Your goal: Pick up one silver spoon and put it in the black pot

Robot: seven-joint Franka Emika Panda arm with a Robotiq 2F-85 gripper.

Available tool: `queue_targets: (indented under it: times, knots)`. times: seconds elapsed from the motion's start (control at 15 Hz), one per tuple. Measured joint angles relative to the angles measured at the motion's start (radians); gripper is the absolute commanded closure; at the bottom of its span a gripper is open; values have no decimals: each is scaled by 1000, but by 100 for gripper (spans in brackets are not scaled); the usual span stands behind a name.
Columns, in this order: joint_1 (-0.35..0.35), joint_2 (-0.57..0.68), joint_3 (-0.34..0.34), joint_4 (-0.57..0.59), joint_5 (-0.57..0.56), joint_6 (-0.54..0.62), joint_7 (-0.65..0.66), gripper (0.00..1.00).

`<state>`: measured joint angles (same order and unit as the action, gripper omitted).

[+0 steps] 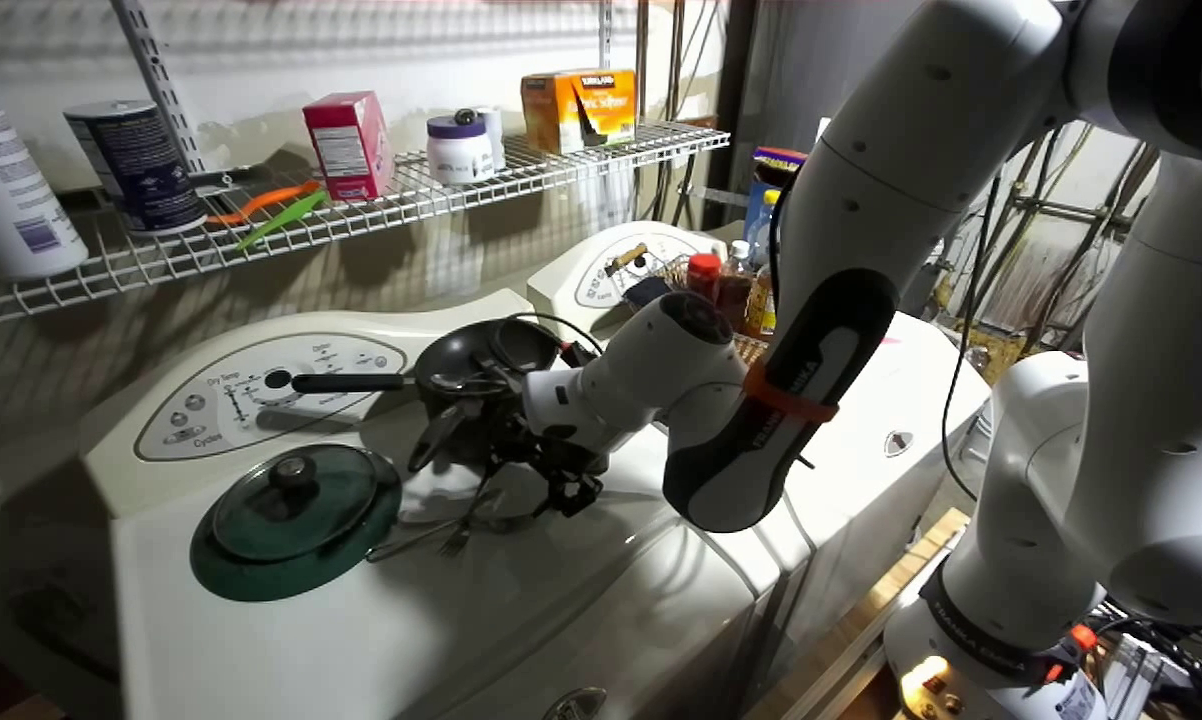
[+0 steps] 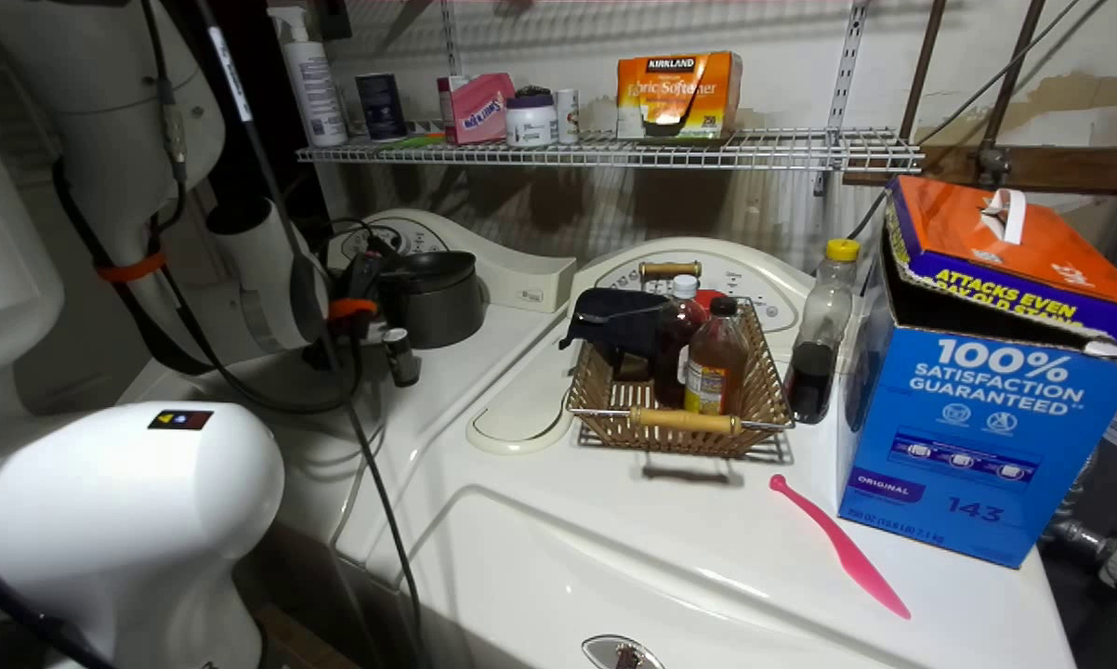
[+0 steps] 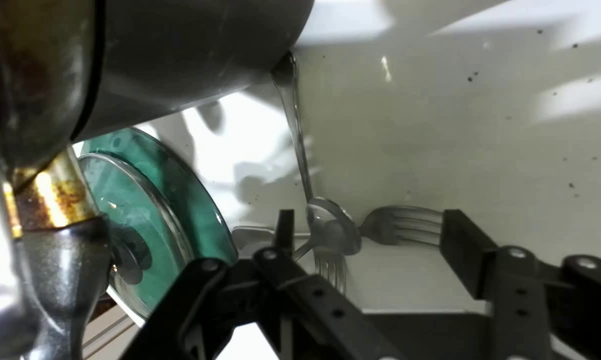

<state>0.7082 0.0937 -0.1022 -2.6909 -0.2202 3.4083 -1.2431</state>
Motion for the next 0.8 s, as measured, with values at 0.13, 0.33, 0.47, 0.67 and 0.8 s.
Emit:
queue_targets:
  times: [0.13,0.33,0.47,0.67,0.8]
  knots:
    - [32,16,-12,2,42,0,-37,1]
    - [93,41,-34,10,100,1,-86,9]
    - [143,55,-60,17,140,7,-124,12]
    - [214,70,-102,31,193,11,-172,14]
    - [255,79,-126,38,219,13,-190,14]
